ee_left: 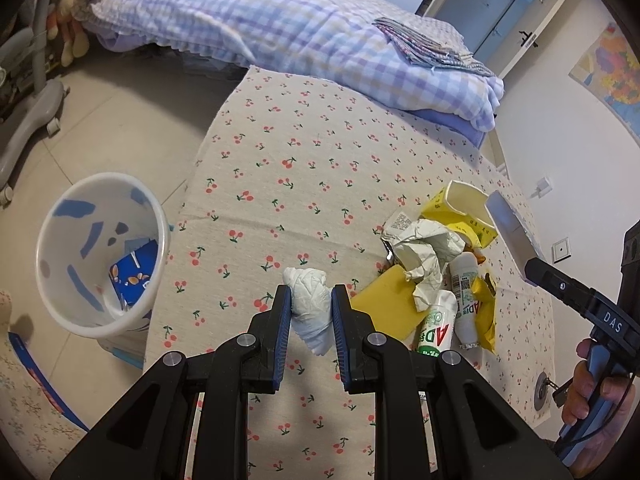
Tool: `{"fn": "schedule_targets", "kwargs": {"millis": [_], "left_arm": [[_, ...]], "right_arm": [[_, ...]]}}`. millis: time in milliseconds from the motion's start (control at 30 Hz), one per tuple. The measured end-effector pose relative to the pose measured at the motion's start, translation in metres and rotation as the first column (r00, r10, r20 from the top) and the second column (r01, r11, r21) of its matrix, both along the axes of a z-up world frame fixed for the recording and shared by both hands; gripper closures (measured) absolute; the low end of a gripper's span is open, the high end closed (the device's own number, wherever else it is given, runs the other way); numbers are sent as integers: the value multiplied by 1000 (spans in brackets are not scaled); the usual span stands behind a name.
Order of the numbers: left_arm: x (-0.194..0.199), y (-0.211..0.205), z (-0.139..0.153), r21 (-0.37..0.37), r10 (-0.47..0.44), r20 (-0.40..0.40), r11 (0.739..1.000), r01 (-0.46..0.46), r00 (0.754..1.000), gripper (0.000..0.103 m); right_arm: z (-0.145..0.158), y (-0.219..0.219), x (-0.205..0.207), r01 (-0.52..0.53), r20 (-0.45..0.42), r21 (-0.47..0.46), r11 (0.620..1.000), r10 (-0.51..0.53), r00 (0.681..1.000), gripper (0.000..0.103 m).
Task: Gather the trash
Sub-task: 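Carry the biscuit box to the wastebasket and open the right tool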
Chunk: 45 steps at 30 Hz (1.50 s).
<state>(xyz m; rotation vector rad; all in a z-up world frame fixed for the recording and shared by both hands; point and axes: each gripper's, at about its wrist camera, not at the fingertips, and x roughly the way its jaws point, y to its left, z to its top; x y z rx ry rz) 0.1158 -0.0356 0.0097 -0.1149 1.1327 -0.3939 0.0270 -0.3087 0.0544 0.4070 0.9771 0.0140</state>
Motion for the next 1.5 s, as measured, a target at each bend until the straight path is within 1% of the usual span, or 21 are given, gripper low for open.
{"fn": "schedule_targets", "kwargs": {"millis": [167,267,467,533,600,700,800,933,967,1000,1033,1067,1100,1167,1300,1400,1500], "left_arm": [[6,7,2,41,11,19,999,-11,1000,81],[13,19,4,51,35,22,998,-36,999,81],[35,55,10,111,88,47,989,-93,995,81],[47,69,3,137,96,20,986,-98,995,81],[57,90,-8,154,143,-5,978,-140,990,81],[69,121,-21,135,202,-37,971,-196,979,81],[76,140,-29,128,230,-55,967,-222,972,80],[83,161,-38,152,264,-57,956,-253,963,78],[86,166,-41,166,279,-66,950,-265,958,74],[90,174,-46,178,297,-90,944,-278,951,64],[91,178,-49,181,307,-102,941,-286,946,58],[91,184,-51,183,327,-108,935,-304,939,43],[90,191,-52,191,352,-105,925,-328,930,30],[88,202,-51,210,378,-89,911,-354,921,22],[80,219,-47,242,376,-42,903,-356,926,16],[71,228,-44,254,372,-26,900,-353,928,16],[64,240,-43,251,376,-24,899,-358,926,16]], "right_arm": [[1,12,6,-24,1,2,1000,24,1000,38],[2,21,11,-46,5,5,999,46,999,38],[5,46,26,-115,14,12,993,115,993,38],[4,59,35,-141,16,17,990,140,990,38],[2,70,42,-160,16,21,987,160,987,38],[-4,93,54,-197,9,28,980,197,980,38],[-16,118,67,-236,-13,38,971,237,971,38],[-29,145,82,-280,-39,35,959,282,959,38],[-32,149,84,-289,-44,35,957,290,956,38],[-36,158,89,-303,-51,36,952,304,951,38],[-39,161,91,-312,-54,37,949,314,948,38],[-42,167,93,-323,-58,38,945,325,944,38],[-45,172,95,-333,-60,43,942,335,940,38],[-50,181,99,-349,-62,53,936,352,934,38],[-58,206,109,-402,-66,47,914,404,912,38],[-62,225,114,-436,-60,44,899,438,897,38],[-69,243,119,-461,-63,59,886,464,884,38]]}}
